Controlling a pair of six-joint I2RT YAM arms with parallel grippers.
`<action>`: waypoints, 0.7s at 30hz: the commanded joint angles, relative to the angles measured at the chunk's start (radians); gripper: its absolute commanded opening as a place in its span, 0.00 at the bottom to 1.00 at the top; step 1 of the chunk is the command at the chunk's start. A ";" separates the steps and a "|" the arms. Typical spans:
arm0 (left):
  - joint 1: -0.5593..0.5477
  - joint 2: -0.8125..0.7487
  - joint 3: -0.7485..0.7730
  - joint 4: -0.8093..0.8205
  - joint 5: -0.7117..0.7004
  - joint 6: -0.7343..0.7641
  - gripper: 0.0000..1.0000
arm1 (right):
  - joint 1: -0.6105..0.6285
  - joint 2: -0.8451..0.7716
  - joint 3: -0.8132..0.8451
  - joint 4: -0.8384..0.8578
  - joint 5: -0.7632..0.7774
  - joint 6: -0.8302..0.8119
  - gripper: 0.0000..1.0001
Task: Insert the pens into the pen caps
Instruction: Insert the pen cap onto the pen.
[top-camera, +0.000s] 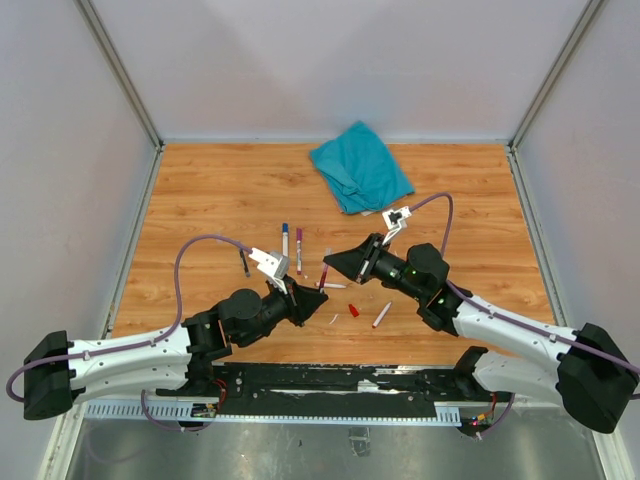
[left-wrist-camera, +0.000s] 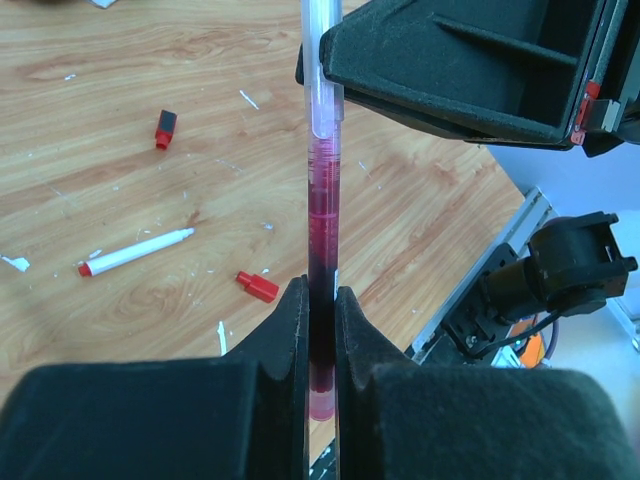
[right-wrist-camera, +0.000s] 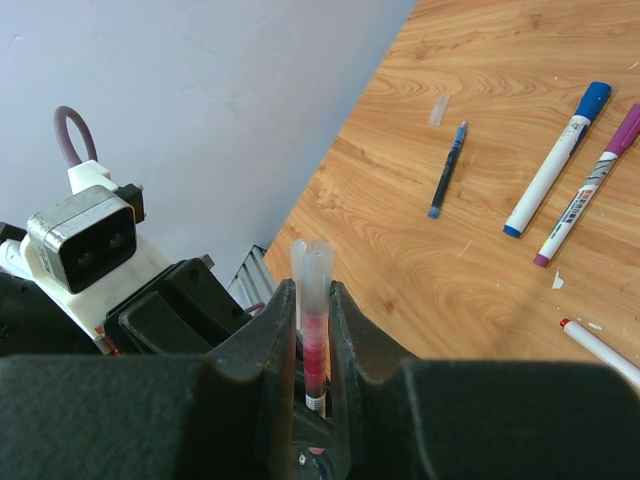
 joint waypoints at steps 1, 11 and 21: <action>-0.009 -0.008 0.019 0.076 -0.025 -0.013 0.00 | -0.001 0.014 -0.028 0.018 -0.026 -0.013 0.01; -0.008 -0.032 0.029 0.077 -0.078 -0.042 0.01 | 0.007 -0.019 -0.061 0.024 -0.005 -0.029 0.06; -0.008 -0.034 0.053 0.071 -0.064 -0.042 0.01 | 0.029 -0.047 -0.042 -0.071 0.036 -0.089 0.04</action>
